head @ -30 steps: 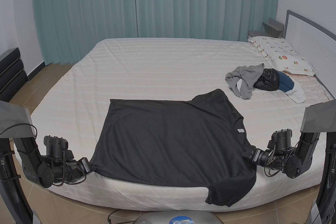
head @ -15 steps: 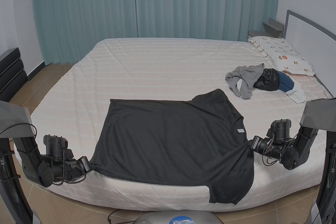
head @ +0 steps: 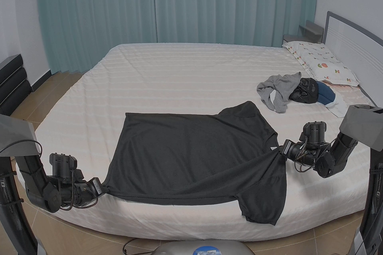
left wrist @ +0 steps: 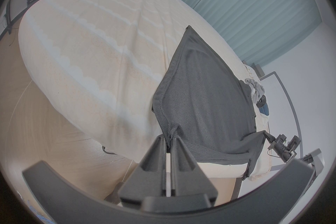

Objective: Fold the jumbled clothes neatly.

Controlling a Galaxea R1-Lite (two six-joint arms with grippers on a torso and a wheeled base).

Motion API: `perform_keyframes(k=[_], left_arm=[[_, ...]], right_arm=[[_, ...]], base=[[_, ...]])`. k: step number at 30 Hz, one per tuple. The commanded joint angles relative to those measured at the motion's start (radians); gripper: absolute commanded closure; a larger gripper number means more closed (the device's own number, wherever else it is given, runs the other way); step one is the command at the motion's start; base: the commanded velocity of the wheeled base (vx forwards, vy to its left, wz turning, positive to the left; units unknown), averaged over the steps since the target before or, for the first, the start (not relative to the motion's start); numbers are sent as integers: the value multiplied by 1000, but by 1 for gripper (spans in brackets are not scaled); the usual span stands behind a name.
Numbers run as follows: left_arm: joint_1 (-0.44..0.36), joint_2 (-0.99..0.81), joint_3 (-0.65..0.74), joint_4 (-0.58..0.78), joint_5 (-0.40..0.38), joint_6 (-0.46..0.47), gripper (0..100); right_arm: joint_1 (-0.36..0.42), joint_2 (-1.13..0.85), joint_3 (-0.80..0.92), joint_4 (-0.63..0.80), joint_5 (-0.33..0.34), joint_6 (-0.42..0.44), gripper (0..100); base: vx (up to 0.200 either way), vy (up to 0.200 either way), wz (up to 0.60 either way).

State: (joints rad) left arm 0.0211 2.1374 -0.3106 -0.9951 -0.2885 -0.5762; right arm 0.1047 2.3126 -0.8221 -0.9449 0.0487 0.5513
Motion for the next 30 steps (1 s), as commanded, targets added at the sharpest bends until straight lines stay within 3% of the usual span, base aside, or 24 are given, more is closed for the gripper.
perform_keyframes(k=[1, 5, 14, 15, 17, 22, 24, 30], left_arm=[[0, 6, -2, 0, 0, -1, 100], [0, 7, -2, 0, 0, -1, 100], [2, 6, -2, 0, 0, -1, 100], [2, 6, -2, 0, 0, -1, 100], [3, 6, -4, 0, 0, -1, 100], [2, -4, -1, 1, 0, -1, 100], [2, -2, -1, 0, 0, -1, 100], [2, 4, -2, 1, 2, -1, 100]], right_arm=[[-3, 42, -25, -9, 3, -1, 0], [-23, 11, 17, -12, 33, 2, 0], [-71, -206, 294, -45, 280, -82, 0], [-71, -206, 294, -45, 280, -82, 0], [-68, -236, 396, -46, 349, -132, 0], [-43, -214, 534, -72, 382, -235, 0], [-42, -180, 567, -112, 411, -254, 0], [-40, -74, 618, -282, 415, -266, 0]], base=[[0, 0, 0], [0, 0, 0], [0, 0, 0], [0, 0, 0], [0, 0, 0], [0, 0, 0], [0, 0, 0], [0, 0, 0]])
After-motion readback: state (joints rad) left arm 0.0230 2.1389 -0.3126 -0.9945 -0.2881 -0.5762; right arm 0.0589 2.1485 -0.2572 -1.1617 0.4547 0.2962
